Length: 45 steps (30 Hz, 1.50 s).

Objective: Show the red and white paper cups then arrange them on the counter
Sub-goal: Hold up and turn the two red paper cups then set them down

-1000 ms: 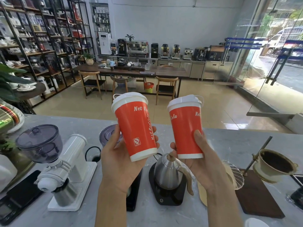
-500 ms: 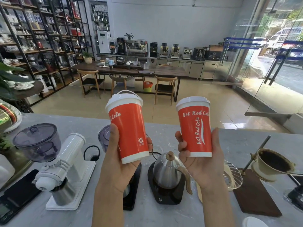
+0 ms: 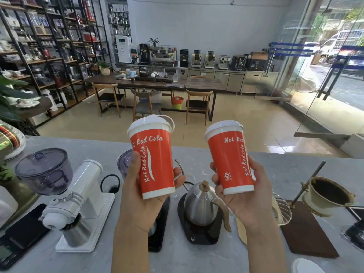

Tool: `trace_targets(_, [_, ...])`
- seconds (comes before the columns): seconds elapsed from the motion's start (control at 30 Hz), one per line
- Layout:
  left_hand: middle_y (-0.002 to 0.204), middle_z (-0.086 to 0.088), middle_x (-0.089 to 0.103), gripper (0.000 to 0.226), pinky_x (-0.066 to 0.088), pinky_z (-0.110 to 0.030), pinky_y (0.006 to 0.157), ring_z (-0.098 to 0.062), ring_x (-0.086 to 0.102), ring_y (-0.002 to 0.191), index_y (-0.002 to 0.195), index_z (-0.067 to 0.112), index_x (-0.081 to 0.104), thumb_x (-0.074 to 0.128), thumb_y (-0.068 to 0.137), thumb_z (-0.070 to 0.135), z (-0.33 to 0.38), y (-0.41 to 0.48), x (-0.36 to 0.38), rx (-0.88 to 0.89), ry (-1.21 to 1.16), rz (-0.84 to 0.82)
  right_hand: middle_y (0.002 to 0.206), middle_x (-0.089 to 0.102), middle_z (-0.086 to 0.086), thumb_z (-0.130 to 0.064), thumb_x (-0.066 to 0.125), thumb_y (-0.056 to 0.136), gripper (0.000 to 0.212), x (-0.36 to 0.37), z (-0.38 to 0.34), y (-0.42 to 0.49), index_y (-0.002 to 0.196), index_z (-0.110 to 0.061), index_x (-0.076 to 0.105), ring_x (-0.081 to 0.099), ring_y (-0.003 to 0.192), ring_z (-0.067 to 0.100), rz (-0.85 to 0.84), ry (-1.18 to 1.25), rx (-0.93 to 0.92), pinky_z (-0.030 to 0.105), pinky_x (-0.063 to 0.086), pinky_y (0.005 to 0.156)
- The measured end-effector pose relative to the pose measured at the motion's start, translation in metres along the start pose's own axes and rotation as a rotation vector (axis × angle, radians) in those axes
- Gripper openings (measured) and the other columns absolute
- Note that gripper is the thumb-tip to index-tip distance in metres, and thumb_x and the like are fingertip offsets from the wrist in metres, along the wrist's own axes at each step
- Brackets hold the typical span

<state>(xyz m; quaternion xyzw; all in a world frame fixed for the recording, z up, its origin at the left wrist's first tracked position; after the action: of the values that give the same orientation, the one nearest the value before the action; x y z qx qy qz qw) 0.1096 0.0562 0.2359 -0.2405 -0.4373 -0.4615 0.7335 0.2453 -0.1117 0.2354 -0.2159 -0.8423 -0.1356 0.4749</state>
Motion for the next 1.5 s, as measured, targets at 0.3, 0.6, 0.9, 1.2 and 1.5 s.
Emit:
trace_targets(0.3, [0.113,-0.017,0.059,0.107,0.060,-0.040,0.063,-0.034,0.064,0.090,0.146,0.011,0.042,0.087,0.058,0.054,0.001,0.002,0.003,0.023,-0.019,0.009,0.118,0.062,0.027,-0.047,0.054,0.086,0.064,0.005,0.001,0.001,0.127,0.003,0.059,0.067,0.086,0.035,0.018,-0.048,-0.012,0.039,0.059,0.068])
trace_targets(0.6, [0.138,-0.020,0.044,0.074,0.051,-0.046,0.095,-0.034,0.054,0.111,0.153,0.010,0.027,0.042,0.097,0.056,0.005,-0.002,0.004,-0.045,-0.199,-0.159,0.120,0.063,0.025,-0.049,0.082,0.067,0.084,0.006,-0.001,0.001,0.132,-0.004,0.054,0.066,0.099,0.043,0.109,-0.090,-0.111,0.044,0.060,0.075])
trace_targets(0.9, [0.106,-0.016,0.068,0.072,0.058,-0.045,0.066,-0.036,0.066,0.088,0.125,0.008,0.063,0.080,0.070,0.052,0.004,-0.001,0.005,0.094,0.071,-0.089,0.123,0.061,0.027,-0.047,0.052,0.087,0.063,0.005,0.002,0.004,0.127,0.001,0.060,0.064,0.085,0.032,0.069,-0.069,-0.022,0.037,0.055,0.068])
trace_targets(1.2, [0.111,-0.016,0.067,0.073,0.058,-0.043,0.065,-0.036,0.063,0.091,0.127,0.010,0.063,0.057,0.083,0.068,0.006,0.001,0.005,0.025,-0.042,-0.088,0.111,0.065,0.019,-0.065,0.059,0.081,0.077,0.009,0.004,0.007,0.127,-0.004,0.059,0.067,0.086,0.033,0.099,-0.110,-0.035,0.039,0.060,0.067])
trace_targets(1.5, [0.137,-0.024,0.053,0.080,0.055,-0.050,0.083,-0.042,0.059,0.110,0.144,0.009,0.045,0.072,0.080,0.048,0.007,0.000,0.012,0.019,0.014,-0.034,0.126,0.059,0.026,-0.050,0.051,0.089,0.066,0.014,0.002,0.005,0.133,-0.001,0.054,0.065,0.094,0.035,0.025,-0.089,-0.014,0.042,0.055,0.075])
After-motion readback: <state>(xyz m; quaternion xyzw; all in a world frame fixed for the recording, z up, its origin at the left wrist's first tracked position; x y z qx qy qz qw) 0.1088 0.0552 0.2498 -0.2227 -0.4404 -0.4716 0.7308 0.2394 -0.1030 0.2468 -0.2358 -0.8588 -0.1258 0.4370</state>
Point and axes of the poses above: each hand's wrist, its own y-axis towards the middle knuckle, its own x-axis out of the palm, z = x × y, the point moved 2 cm from there along y, towards the middle knuckle
